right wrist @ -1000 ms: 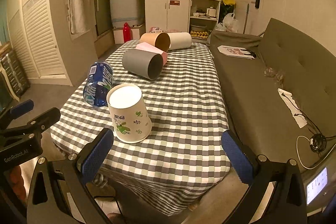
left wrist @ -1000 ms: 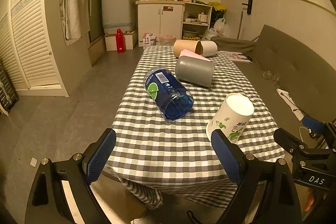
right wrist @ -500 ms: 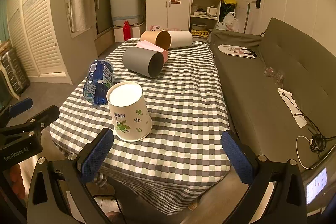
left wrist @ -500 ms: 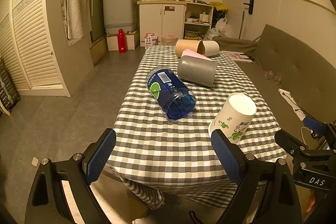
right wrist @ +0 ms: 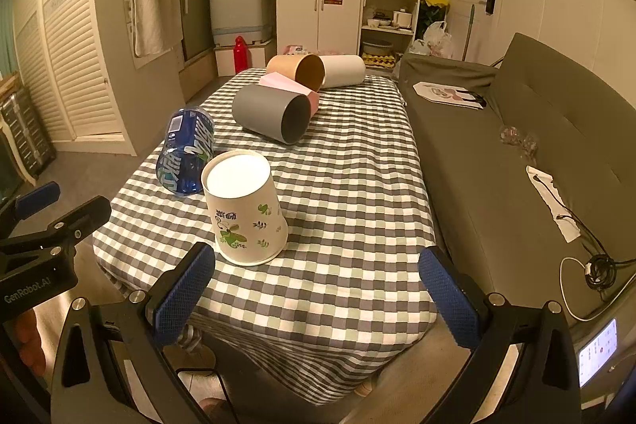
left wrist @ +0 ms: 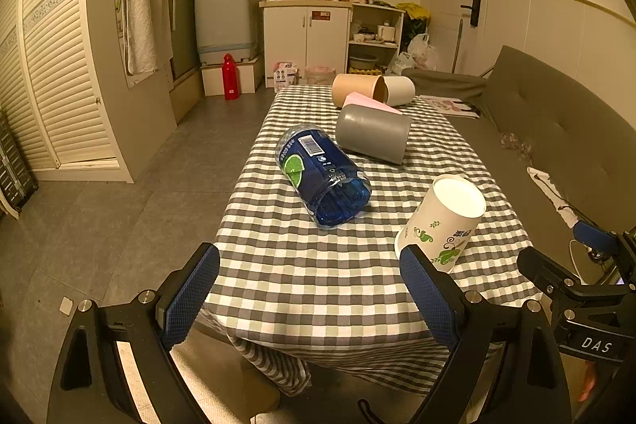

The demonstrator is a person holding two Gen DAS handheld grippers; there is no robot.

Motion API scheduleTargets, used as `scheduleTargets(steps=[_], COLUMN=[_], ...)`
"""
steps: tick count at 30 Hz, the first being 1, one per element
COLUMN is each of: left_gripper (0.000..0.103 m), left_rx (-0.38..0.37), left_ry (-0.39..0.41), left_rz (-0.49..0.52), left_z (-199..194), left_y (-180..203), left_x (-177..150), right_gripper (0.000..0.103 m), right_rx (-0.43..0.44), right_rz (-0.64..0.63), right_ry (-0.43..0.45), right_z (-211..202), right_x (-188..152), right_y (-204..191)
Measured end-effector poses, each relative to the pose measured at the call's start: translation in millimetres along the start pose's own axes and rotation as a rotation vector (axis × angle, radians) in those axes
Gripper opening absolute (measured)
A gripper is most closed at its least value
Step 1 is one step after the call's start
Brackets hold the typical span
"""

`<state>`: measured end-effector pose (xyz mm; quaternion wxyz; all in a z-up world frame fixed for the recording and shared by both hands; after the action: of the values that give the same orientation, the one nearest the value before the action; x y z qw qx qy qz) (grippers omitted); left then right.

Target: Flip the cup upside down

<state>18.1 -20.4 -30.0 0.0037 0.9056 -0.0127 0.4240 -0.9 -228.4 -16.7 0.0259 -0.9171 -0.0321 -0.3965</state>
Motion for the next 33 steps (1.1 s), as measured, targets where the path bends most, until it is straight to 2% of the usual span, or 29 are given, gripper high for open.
scheduleTargets(steps=[33], left_gripper=[0.095], left_rx=[-0.001], left_ry=[-0.003], left_rz=[0.0], left_z=[0.3], left_y=[-0.4], left_x=[0.0], right_gripper=[0.103], right_rx=[-0.004], right_rz=[-0.001], right_ry=[-0.012], right_z=[2.6], right_x=[-0.2], right_y=[-0.6])
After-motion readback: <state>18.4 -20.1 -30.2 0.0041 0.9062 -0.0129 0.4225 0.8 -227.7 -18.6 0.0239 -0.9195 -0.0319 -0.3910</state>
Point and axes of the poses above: each gripper's, at about its wrist camera, not at the fingertips, and z roughly the way its jaws point, y to its right, x to its top, the point moved 4 cm from there along z, roughly the way its jaws point, and after that the axes turned 3 degrees about x, right-handed, at the moved point
